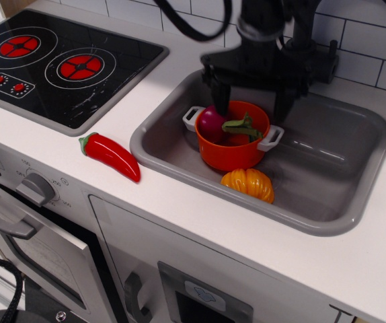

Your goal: Take beet from pot sink

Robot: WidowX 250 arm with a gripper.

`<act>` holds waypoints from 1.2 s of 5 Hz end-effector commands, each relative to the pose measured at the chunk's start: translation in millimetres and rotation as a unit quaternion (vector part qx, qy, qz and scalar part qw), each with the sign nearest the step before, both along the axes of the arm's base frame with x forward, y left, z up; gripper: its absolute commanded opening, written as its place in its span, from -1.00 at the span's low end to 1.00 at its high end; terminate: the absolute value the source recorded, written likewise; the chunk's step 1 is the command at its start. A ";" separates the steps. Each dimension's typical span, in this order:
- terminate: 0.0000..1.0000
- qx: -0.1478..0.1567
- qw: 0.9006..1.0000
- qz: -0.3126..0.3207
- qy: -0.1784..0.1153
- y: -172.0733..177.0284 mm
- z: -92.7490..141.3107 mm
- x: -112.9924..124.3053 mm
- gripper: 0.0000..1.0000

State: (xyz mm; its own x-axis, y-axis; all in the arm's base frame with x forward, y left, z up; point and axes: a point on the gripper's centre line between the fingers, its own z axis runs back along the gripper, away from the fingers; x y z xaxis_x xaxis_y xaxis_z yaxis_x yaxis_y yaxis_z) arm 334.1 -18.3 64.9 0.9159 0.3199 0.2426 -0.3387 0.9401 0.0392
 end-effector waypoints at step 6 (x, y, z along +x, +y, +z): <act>-1.00 0.043 0.996 0.066 -0.047 12.9 1.3 26.9 -1.00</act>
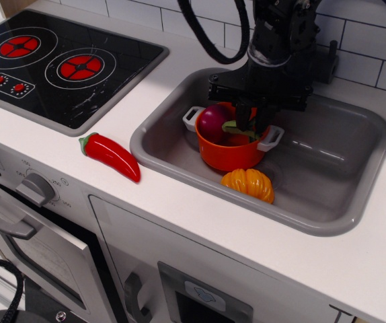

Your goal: Take beet from pot sink

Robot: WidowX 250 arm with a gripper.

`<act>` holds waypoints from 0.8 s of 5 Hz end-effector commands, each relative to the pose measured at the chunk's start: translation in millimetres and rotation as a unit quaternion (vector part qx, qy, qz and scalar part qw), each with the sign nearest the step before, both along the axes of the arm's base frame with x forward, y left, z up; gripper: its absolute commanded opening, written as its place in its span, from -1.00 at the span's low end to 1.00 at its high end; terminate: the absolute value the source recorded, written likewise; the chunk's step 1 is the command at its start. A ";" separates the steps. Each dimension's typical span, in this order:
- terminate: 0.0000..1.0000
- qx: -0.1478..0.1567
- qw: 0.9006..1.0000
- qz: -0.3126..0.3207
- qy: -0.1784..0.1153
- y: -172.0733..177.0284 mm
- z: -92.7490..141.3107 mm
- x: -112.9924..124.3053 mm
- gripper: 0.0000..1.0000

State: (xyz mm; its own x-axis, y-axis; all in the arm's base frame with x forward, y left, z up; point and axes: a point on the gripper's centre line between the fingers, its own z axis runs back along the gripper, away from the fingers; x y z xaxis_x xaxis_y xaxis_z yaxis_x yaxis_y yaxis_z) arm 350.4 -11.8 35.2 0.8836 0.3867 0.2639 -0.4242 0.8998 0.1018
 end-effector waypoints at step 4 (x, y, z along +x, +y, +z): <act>-1.00 -0.069 0.993 0.078 -0.060 -8.9 133.5 4.6 -1.00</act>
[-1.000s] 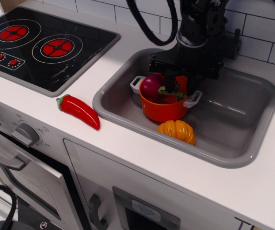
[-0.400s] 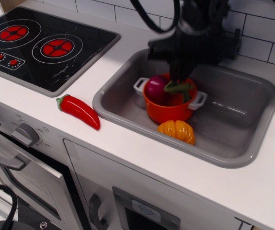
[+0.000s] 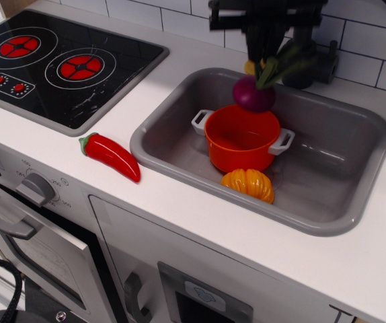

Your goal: Take beet from pot sink

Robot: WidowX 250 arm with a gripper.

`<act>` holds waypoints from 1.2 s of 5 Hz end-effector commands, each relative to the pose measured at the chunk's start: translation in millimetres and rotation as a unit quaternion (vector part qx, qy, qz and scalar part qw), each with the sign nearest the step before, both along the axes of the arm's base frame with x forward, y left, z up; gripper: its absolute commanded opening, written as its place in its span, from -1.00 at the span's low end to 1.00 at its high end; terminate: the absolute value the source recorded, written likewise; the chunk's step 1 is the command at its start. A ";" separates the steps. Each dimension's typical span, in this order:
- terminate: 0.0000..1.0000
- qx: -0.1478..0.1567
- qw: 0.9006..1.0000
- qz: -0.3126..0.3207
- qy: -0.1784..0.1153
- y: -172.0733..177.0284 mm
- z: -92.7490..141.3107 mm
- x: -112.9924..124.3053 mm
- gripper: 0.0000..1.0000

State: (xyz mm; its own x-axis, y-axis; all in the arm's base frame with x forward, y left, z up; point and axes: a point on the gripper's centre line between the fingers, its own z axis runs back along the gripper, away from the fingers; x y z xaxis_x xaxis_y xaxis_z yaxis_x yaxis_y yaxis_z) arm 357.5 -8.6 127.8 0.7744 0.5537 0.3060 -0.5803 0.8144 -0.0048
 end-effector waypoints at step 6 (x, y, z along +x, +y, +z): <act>-1.00 -0.031 0.991 -0.106 0.081 -90.9 -55.3 -53.8 -1.00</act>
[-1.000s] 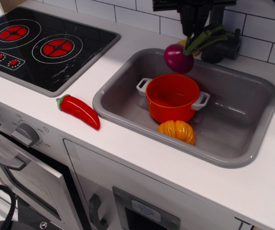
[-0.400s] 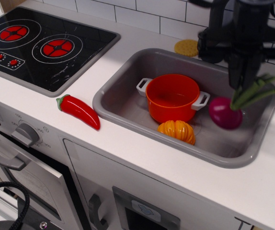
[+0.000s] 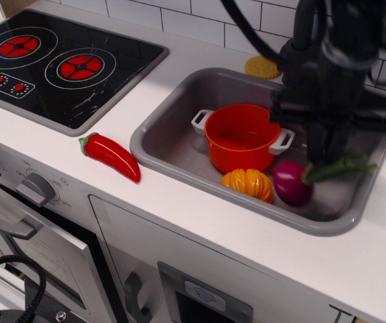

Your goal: Take beet from pot sink

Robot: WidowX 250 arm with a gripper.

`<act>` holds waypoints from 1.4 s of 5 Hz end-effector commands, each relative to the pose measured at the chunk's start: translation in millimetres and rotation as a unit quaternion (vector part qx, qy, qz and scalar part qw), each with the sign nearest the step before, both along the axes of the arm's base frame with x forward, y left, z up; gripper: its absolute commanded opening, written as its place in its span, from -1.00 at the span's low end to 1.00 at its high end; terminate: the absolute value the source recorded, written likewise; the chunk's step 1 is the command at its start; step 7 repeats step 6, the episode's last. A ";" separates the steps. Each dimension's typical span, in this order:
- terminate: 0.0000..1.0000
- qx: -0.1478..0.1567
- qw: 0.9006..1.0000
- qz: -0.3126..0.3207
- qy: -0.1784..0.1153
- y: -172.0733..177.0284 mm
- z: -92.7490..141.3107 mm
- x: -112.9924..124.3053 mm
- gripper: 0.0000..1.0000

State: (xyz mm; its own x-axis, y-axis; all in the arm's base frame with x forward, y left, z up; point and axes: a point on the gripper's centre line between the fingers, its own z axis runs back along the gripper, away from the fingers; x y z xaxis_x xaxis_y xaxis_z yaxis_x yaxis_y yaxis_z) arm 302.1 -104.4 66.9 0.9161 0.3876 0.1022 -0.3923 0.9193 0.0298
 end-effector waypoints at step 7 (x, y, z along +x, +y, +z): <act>1.00 -0.030 0.999 0.003 -0.019 10.7 39.0 -2.8 1.00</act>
